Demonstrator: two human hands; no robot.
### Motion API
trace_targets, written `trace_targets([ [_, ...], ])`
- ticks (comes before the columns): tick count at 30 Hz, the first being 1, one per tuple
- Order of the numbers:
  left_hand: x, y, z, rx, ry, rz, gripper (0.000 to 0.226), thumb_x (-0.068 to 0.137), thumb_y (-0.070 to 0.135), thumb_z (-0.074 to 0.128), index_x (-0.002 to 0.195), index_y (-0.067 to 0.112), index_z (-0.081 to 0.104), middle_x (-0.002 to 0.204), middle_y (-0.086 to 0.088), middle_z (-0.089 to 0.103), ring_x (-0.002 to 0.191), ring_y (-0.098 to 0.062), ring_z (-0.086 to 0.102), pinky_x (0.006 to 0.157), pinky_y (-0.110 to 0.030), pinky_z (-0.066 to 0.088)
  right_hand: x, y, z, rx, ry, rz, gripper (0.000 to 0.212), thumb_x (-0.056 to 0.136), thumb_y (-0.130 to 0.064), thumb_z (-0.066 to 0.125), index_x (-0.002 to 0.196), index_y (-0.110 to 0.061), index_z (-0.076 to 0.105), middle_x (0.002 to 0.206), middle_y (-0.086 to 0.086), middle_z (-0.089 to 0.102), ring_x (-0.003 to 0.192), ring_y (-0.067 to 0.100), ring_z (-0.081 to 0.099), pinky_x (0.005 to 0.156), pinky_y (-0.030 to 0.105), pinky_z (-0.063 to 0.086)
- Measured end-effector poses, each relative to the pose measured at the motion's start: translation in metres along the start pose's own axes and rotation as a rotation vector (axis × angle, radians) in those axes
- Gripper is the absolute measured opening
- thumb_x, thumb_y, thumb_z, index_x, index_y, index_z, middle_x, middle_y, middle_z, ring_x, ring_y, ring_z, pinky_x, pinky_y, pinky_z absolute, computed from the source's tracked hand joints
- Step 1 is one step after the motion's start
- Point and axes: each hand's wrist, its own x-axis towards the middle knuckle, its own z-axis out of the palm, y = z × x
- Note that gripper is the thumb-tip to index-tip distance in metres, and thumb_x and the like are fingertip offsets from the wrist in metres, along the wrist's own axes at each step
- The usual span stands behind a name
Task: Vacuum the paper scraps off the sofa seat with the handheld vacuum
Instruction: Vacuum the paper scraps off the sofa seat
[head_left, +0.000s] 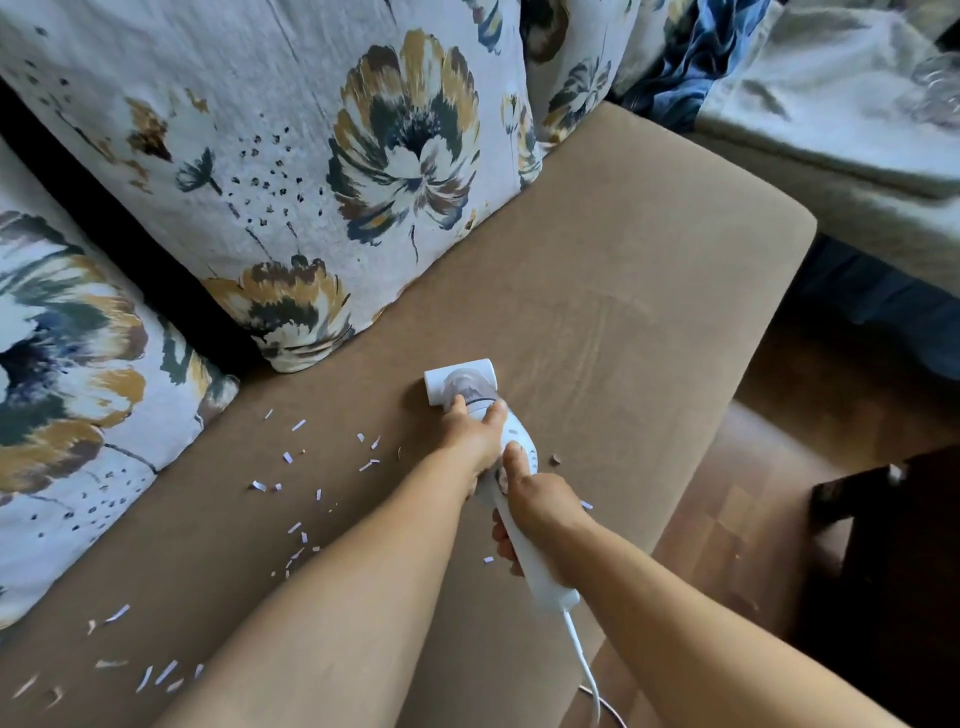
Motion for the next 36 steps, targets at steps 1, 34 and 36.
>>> trace_targets([
  [1, -0.006, 0.0, 0.005, -0.001, -0.015, 0.005, 0.071, 0.097, 0.052, 0.041, 0.156, 0.031, 0.008, 0.155, -0.005, 0.032, 0.121, -0.033, 0.052, 0.091, -0.038, 0.048, -0.004, 0.005, -0.004, 0.005, 0.015, 0.007, 0.066, 0.092, -0.063, 0.032, 0.077, -0.007, 0.062, 0.055, 0.006, 0.055, 0.043, 0.02, 0.051, 0.049, 0.025, 0.042],
  [34, -0.091, -0.087, 0.011, 0.55, -0.364, 0.28, 0.061, 0.096, 0.047, 0.045, 0.152, 0.028, 0.03, 0.157, -0.003, 0.031, 0.138, -0.028, 0.039, 0.112, -0.038, 0.035, -0.115, 0.109, 0.062, 0.656, 0.078, 0.163, 0.064, 0.1, -0.056, 0.026, 0.082, -0.005, 0.06, 0.073, 0.014, 0.067, 0.052, 0.023, 0.062, 0.05, 0.026, 0.051],
  [36, -0.093, -0.097, 0.007, 0.511, -0.373, 0.267, 0.061, 0.094, 0.046, 0.048, 0.15, 0.027, 0.034, 0.155, -0.002, 0.035, 0.136, -0.026, 0.042, 0.112, -0.039, 0.036, -0.123, 0.113, 0.065, 0.601, 0.095, 0.163, 0.06, 0.102, -0.053, 0.024, 0.091, -0.006, 0.061, 0.072, 0.01, 0.067, 0.046, 0.016, 0.055, 0.038, 0.018, 0.038],
])
